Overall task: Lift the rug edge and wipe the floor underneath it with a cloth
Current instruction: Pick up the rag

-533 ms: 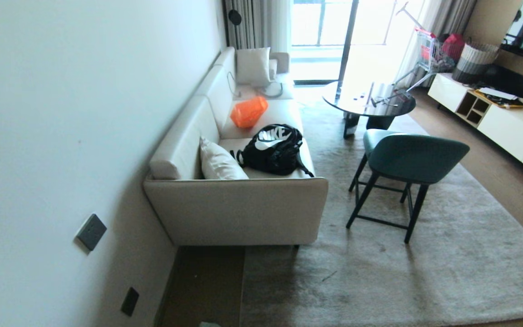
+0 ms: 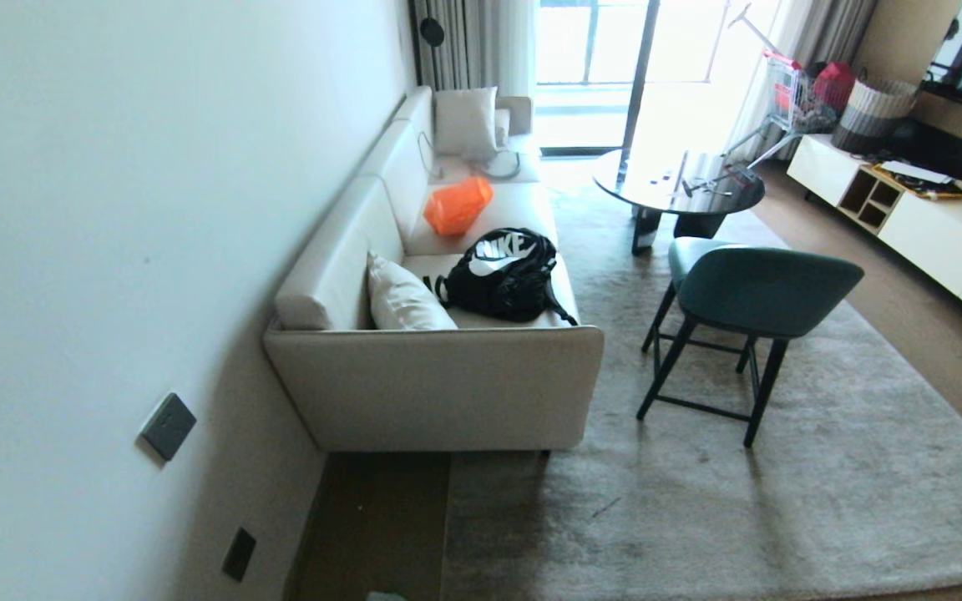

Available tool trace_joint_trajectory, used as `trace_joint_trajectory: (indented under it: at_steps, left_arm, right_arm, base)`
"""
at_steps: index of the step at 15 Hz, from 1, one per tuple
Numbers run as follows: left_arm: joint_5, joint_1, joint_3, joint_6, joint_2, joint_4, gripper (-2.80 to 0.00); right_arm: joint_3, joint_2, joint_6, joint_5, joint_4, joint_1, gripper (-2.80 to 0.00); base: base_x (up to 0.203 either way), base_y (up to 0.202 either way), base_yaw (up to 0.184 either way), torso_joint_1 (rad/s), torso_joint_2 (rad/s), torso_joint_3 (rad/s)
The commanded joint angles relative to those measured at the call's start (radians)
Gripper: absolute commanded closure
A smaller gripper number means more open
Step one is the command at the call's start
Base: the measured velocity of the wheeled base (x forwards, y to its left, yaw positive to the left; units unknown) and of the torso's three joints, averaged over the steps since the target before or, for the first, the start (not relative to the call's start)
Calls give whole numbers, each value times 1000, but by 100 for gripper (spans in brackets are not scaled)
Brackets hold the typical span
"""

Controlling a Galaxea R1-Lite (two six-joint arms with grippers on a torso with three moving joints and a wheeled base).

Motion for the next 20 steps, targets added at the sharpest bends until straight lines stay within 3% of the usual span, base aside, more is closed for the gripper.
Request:
trace_joint_trajectory:
  at_steps: [1, 20]
  left_arm:
    - [1, 0, 0, -1, 0, 0, 0]
    - [1, 0, 0, -1, 0, 0, 0]
  right_arm:
    - [0, 0, 0, 0, 0, 0, 0]
    - [0, 2, 0, 0, 0, 0, 0]
  base:
    - [0, 0, 0, 0, 0, 0]
    - [0, 0, 0, 0, 0, 0]
